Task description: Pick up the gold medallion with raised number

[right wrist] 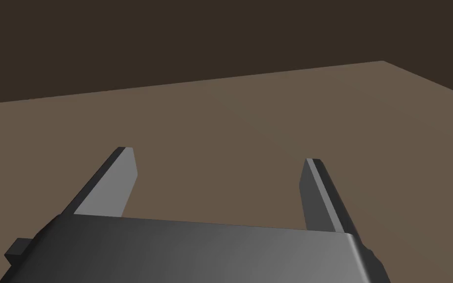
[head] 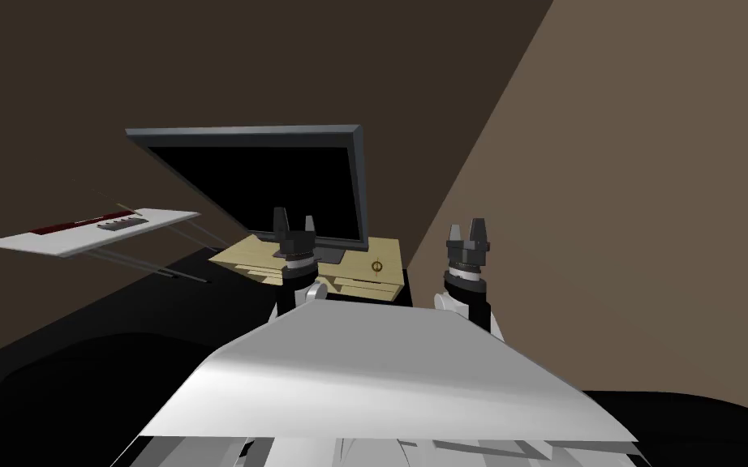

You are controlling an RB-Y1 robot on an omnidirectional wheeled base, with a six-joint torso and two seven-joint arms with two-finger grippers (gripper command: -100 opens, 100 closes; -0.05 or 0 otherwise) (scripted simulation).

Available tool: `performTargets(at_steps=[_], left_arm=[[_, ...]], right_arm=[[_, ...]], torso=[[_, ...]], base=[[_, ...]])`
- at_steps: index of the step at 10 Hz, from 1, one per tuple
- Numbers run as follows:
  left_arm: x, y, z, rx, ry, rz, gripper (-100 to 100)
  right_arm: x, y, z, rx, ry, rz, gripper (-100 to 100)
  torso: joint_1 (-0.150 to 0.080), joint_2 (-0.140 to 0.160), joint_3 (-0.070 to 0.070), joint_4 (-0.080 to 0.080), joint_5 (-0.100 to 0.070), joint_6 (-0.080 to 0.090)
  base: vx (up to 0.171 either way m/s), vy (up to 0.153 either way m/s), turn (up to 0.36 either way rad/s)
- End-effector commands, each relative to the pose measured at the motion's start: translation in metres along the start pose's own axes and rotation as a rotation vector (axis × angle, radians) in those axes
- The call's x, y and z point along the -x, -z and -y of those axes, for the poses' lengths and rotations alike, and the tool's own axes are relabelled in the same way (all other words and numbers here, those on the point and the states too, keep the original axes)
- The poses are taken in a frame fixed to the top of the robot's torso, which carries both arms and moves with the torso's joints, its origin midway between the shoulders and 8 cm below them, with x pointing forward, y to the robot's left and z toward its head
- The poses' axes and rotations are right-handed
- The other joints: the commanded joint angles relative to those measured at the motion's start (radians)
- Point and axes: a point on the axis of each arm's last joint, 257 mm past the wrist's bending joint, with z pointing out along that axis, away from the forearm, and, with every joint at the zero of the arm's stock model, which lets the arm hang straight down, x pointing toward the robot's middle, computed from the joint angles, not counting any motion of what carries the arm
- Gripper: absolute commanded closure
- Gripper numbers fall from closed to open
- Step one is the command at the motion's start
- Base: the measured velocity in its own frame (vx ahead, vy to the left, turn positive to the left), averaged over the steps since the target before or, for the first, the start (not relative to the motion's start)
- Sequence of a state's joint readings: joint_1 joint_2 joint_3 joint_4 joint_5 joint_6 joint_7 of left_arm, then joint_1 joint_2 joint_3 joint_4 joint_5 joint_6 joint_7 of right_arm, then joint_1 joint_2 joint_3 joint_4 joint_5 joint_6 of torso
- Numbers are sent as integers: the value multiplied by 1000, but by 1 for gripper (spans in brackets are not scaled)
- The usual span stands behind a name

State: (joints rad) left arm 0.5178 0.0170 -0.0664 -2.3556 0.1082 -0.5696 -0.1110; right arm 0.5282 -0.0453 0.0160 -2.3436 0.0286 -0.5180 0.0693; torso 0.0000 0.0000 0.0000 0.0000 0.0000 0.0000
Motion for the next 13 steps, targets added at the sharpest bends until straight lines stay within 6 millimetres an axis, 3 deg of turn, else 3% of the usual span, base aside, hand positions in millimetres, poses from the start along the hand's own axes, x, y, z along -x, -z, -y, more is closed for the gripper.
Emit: performTargets(at_steps=[1,6,7,9,10,11,12,13], left_arm=[[0,0,0,0,0,0,0],[0,0,0,0,0,0,0],[0,0,0,0,0,0,0],[0,0,0,0,0,0,0],[0,0,0,0,0,0,0],[0,0,0,0,0,0,0],[0,0,0,0,0,0,0],[0,0,0,0,0,0,0]], right_arm=[[-3,1,14,-36,13,-13,-100],[-15,8,78,-192,84,-77,-100],[-15,9,81,-200,89,-78,-100],[-22,16,116,-281,129,-121,-100],[-22,17,120,-294,139,-125,-100],[-25,21,140,-340,165,-152,-100],[-26,22,141,-345,170,-155,-100],[-29,27,162,-394,199,-187,-100]], torso=[[0,0,0,0,0,0],[-1,3,2,1,0,0],[-1,3,2,1,0,0],[-1,2,1,0,0,0],[-1,2,1,1,0,0],[-1,2,1,0,0,0],[-1,2,1,0,0,0],[-1,2,1,0,0,0]], base=[[-25,-2,121],[-50,-10,152],[-39,-3,75],[-42,-2,185],[-38,-7,91],[-35,0,161],[-28,-1,84],[-31,0,154]])
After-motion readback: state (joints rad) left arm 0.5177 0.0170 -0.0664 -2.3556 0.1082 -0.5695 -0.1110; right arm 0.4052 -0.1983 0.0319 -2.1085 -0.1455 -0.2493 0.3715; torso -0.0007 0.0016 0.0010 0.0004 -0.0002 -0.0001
